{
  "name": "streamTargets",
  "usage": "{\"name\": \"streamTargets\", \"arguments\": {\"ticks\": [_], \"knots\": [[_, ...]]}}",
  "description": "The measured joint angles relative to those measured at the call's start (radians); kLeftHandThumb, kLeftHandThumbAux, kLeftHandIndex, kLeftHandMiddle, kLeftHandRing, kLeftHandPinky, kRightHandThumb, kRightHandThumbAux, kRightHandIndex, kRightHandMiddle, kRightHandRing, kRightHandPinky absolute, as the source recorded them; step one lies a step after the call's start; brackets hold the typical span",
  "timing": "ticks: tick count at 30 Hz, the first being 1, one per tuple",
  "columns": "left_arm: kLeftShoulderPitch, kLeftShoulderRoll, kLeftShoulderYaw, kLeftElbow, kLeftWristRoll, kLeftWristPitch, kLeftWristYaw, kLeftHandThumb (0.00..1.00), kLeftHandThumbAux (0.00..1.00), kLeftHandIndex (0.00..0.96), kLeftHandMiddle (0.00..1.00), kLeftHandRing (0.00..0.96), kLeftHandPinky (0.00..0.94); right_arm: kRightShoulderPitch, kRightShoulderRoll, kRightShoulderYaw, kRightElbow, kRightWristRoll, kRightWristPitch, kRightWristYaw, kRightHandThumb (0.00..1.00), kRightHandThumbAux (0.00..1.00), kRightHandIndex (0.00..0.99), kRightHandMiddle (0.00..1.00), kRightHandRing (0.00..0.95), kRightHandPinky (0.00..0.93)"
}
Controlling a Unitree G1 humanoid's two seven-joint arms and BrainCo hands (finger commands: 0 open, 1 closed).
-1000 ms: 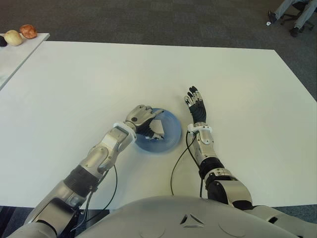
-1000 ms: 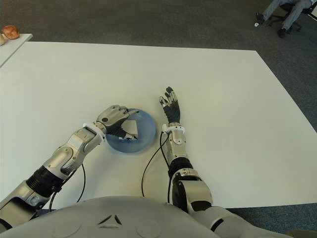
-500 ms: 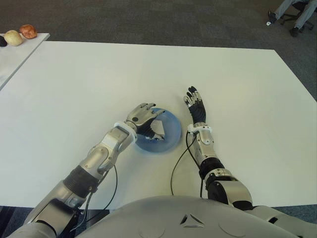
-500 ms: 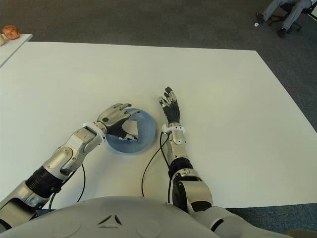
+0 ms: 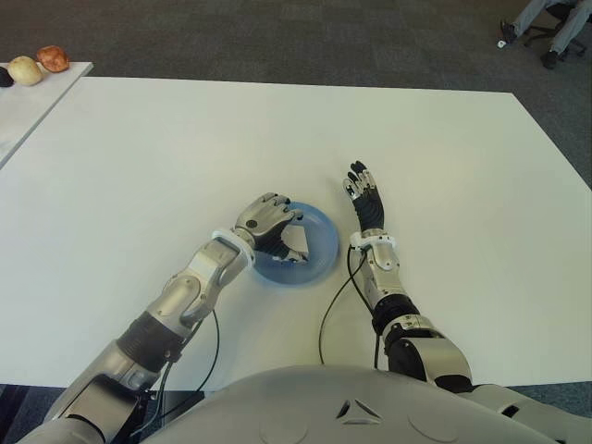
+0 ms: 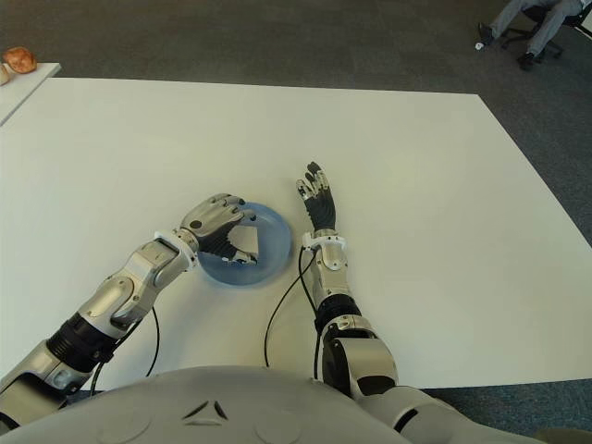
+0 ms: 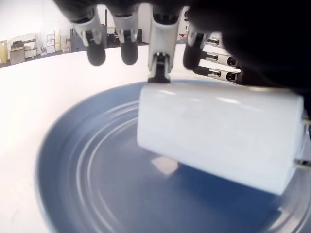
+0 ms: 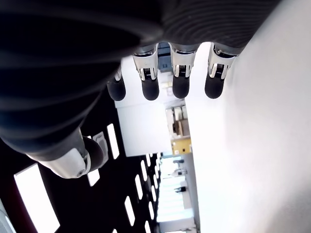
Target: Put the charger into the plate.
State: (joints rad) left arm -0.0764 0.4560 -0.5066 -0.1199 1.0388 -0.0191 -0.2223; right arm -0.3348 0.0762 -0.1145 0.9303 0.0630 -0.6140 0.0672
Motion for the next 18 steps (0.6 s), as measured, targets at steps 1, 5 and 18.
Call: {"name": "streamTargets", "arguments": {"ticks": [1,5,18], "knots": [[0.001,0.000,0.001,0.000,-0.002,-0.003,0.004,0.286,0.495,0.316,0.261,0.210,0.156,0.000,0.000,0.000,0.000,0.000,0.000,0.000,0.044,0.555,0.005,0.050,0.013,0.000],[0.009,-0.002,0.011,0.000,-0.019,-0.014,0.019,0.337,0.497,0.338,0.337,0.295,0.250,0.000,0.000,0.000,0.000,0.000,0.000,-0.003,0.035,0.543,0.007,0.064,0.024,0.000],[0.020,-0.016,0.025,0.003,-0.058,-0.037,0.065,0.377,0.506,0.336,0.444,0.403,0.351,-0.001,0.000,0.003,0.003,-0.002,0.000,-0.009,0.007,0.528,0.012,0.077,0.035,0.002]]}}
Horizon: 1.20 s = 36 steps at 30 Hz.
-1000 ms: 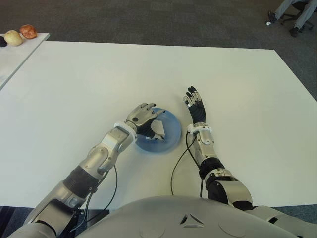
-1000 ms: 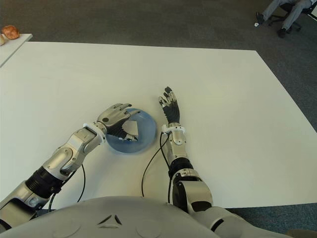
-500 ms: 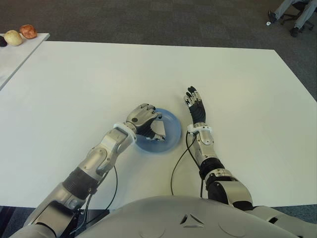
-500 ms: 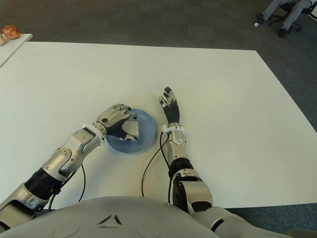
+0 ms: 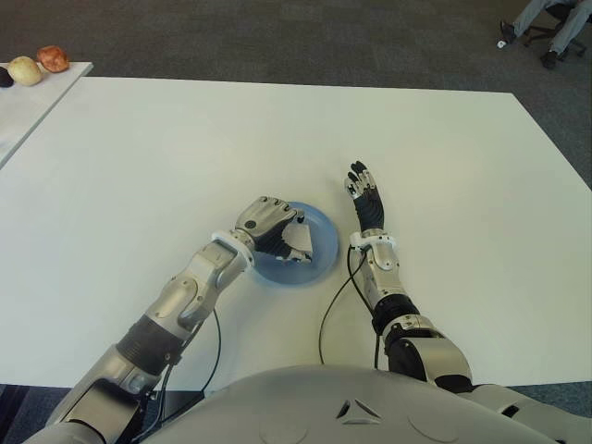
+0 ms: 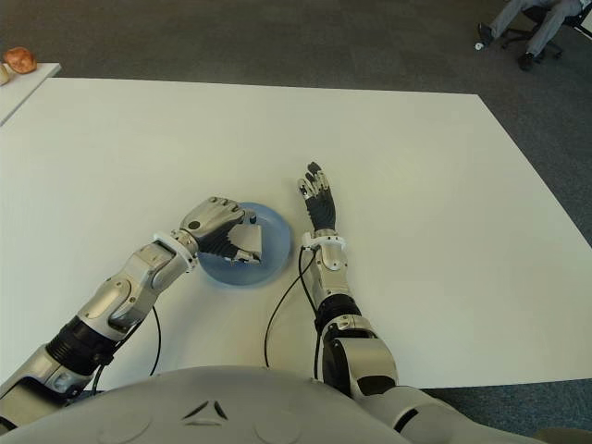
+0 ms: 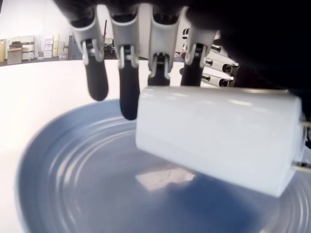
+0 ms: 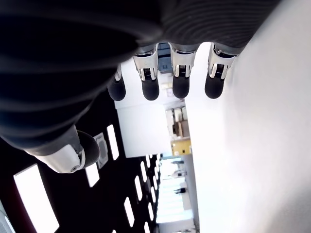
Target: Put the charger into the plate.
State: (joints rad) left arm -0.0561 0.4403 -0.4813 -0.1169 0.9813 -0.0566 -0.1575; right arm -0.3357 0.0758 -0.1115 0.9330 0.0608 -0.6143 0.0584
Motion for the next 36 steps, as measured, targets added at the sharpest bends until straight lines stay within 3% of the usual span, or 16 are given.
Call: {"name": "streamTargets", "arguments": {"ticks": [10,31,36], "knots": [[0.001,-0.001,0.001,0.008,0.000,-0.006,0.037,0.367,0.511,0.345,0.473,0.434,0.389,-0.001,0.000,0.000,0.002,0.001,0.000,0.004,0.005,0.530,0.021,0.076,0.035,0.008],[0.001,0.000,0.001,0.013,0.000,-0.019,0.039,0.349,0.511,0.332,0.430,0.383,0.322,-0.012,0.000,0.000,0.021,0.001,-0.007,0.011,0.003,0.520,0.037,0.082,0.043,0.019],[0.000,0.002,0.001,0.015,0.004,-0.023,0.042,0.331,0.493,0.294,0.304,0.236,0.135,-0.012,-0.001,0.000,0.022,0.001,-0.007,0.011,0.004,0.517,0.038,0.083,0.044,0.016]]}}
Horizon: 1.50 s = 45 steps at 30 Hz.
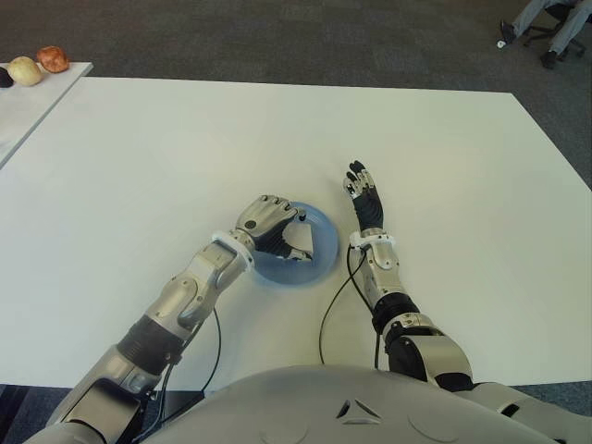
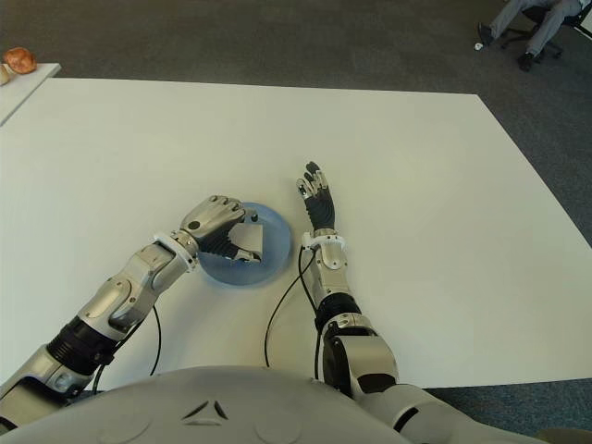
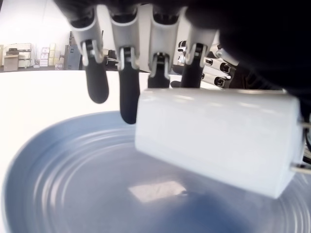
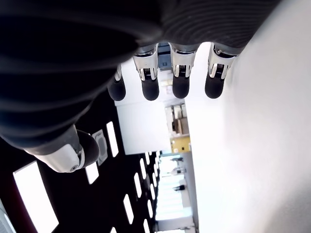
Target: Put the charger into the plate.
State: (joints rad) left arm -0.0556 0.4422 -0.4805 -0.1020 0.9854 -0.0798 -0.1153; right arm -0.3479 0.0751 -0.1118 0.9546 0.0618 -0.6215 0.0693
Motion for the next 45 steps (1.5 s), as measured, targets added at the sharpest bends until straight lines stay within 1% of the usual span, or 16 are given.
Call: {"name": "streamTargets", "arguments": {"ticks": [1,2,3,5,6,7,9,13,16,22,35,45], "knots": [[0.000,0.001,0.000,0.001,0.005,-0.001,0.002,0.327,0.491,0.285,0.285,0.215,0.113,0.000,0.000,0.000,0.000,0.000,0.000,0.000,0.005,0.517,0.038,0.083,0.044,0.016],[0.000,0.002,0.000,0.001,0.009,-0.002,0.003,0.306,0.473,0.226,0.207,0.137,0.072,0.000,0.000,0.000,0.000,0.000,0.000,0.000,0.005,0.516,0.038,0.081,0.043,0.015],[-0.001,0.004,-0.001,0.001,0.015,-0.003,0.003,0.292,0.461,0.188,0.157,0.088,0.046,0.000,0.000,0.000,0.000,0.000,0.000,0.000,0.005,0.516,0.038,0.079,0.042,0.014],[-0.002,0.011,-0.004,0.001,0.028,-0.005,0.003,0.257,0.423,0.108,0.080,0.045,0.023,0.000,0.001,0.000,0.001,0.000,-0.003,0.001,0.004,0.513,0.038,0.074,0.040,0.015],[-0.002,0.016,-0.006,0.001,0.036,-0.007,0.002,0.229,0.388,0.069,0.051,0.028,0.015,0.000,0.001,0.000,0.002,0.000,-0.006,0.002,0.003,0.511,0.038,0.071,0.039,0.016],[-0.003,0.021,-0.007,0.001,0.042,-0.009,0.001,0.219,0.375,0.055,0.041,0.022,0.011,0.000,0.001,0.000,0.003,0.001,-0.009,0.004,0.003,0.510,0.038,0.070,0.039,0.016],[-0.003,0.030,-0.009,0.000,0.049,-0.014,-0.003,0.185,0.314,0.022,0.016,0.009,0.004,0.000,0.002,-0.001,0.006,0.002,-0.017,0.011,0.001,0.506,0.039,0.066,0.037,0.018],[-0.003,0.041,-0.010,0.000,0.053,-0.024,-0.010,0.160,0.258,0.005,0.004,0.002,0.001,-0.001,0.002,-0.005,0.011,0.004,-0.027,0.025,0.001,0.502,0.039,0.063,0.036,0.020],[-0.003,0.042,-0.010,0.000,0.051,-0.033,-0.011,0.137,0.193,0.001,0.000,0.000,0.000,-0.002,0.002,-0.008,0.015,0.008,-0.032,0.037,0.003,0.498,0.038,0.061,0.035,0.022],[-0.003,0.042,-0.009,0.000,0.042,-0.045,-0.015,0.134,0.139,0.000,0.000,0.000,0.000,-0.003,0.004,-0.016,0.019,0.017,-0.038,0.053,0.006,0.502,0.038,0.060,0.034,0.024],[-0.003,0.044,-0.007,-0.013,0.040,-0.031,-0.071,0.160,0.115,0.000,0.000,0.000,0.000,-0.003,0.005,-0.020,0.018,0.016,-0.038,0.049,0.007,0.513,0.034,0.070,0.038,0.024],[-0.003,0.044,-0.007,-0.015,0.047,-0.023,-0.083,0.164,0.118,0.000,0.000,0.000,0.000,-0.003,0.004,-0.020,0.018,0.015,-0.036,0.043,0.013,0.528,0.040,0.090,0.051,0.032]]}}
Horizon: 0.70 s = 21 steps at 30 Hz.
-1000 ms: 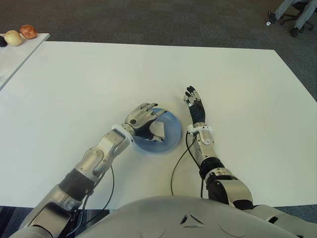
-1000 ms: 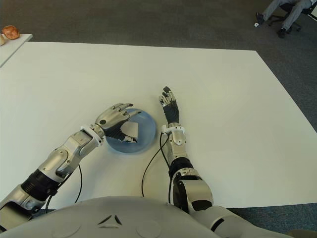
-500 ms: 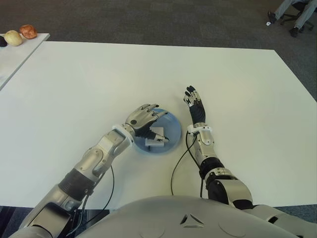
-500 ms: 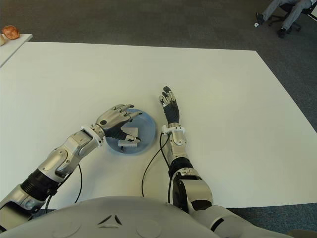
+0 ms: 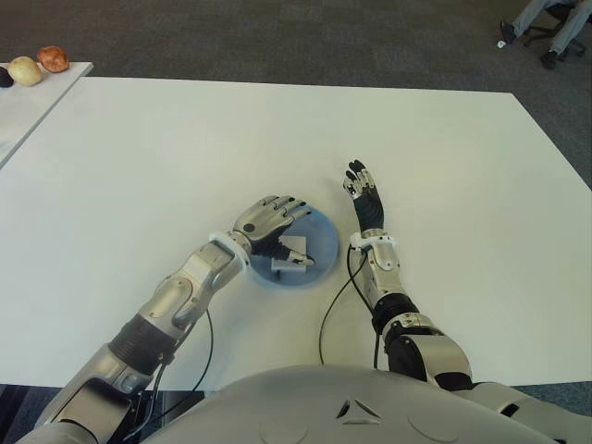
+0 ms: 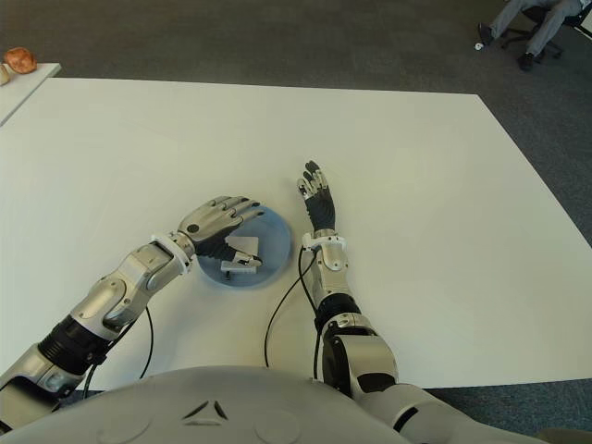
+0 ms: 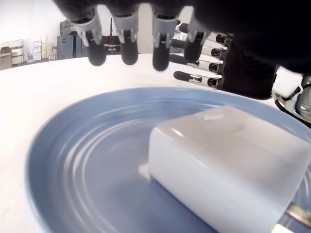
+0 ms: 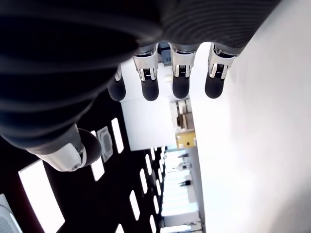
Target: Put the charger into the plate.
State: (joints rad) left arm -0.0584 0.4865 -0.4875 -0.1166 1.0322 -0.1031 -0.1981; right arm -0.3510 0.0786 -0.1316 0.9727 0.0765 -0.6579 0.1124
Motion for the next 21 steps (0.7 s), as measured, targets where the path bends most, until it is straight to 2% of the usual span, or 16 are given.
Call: {"name": "streamTargets", "arguments": {"ticks": [21], "knots": [[0.001,0.000,0.001,0.000,0.007,0.004,0.000,0.145,0.143,0.000,0.000,0.000,0.000,0.000,-0.001,0.000,0.001,-0.002,-0.001,0.000,0.000,0.523,0.045,0.094,0.056,0.035]]}}
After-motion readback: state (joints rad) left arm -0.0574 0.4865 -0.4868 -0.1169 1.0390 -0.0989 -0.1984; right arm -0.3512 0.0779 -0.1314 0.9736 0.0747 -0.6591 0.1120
